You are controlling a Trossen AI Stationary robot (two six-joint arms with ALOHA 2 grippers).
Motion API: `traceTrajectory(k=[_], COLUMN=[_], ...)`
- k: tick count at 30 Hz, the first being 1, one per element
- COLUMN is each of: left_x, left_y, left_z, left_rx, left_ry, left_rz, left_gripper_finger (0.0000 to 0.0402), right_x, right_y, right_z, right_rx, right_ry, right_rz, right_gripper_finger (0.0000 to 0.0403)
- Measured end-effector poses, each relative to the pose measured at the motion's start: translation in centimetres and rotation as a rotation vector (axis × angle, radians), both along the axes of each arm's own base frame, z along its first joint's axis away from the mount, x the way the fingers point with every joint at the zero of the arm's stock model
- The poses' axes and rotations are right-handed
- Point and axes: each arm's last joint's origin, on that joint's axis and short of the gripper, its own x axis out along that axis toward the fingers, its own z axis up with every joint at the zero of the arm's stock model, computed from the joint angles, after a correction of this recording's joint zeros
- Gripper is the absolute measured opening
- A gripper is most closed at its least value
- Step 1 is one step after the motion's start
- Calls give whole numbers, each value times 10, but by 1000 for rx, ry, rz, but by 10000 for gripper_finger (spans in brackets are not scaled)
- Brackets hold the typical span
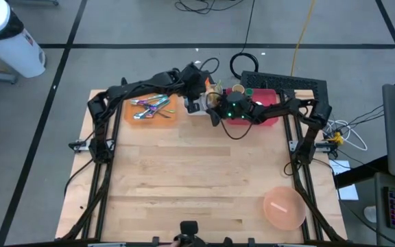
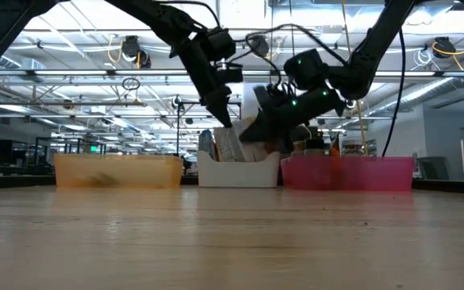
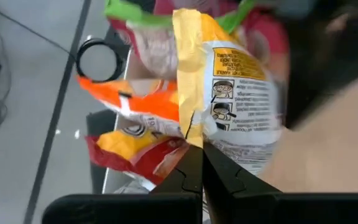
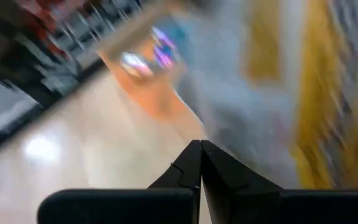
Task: Pick & Place Food Item
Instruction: Put the yellow noodle pack into the white bin
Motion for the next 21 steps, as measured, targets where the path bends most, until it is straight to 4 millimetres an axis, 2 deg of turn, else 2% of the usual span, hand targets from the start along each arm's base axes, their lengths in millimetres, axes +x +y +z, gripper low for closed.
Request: traceTrajectory(k=[4, 14, 21], left_x=[-1, 1, 5], left_y=[6, 9, 3], left_z=[-12, -14, -15], left_rx=[-39, -38, -40], left_ry=[26, 21, 9], left_rz=[11, 5, -69], left_gripper_finger=[0, 0, 0], right_x=[6, -3, -8], right_y=[4, -1, -6], right_z=[9, -5, -9], right_rx=[-26, -2, -14], right_ry=[-73, 68, 131], right_rz=[-52, -119, -162], right_gripper_finger=[0, 0, 0])
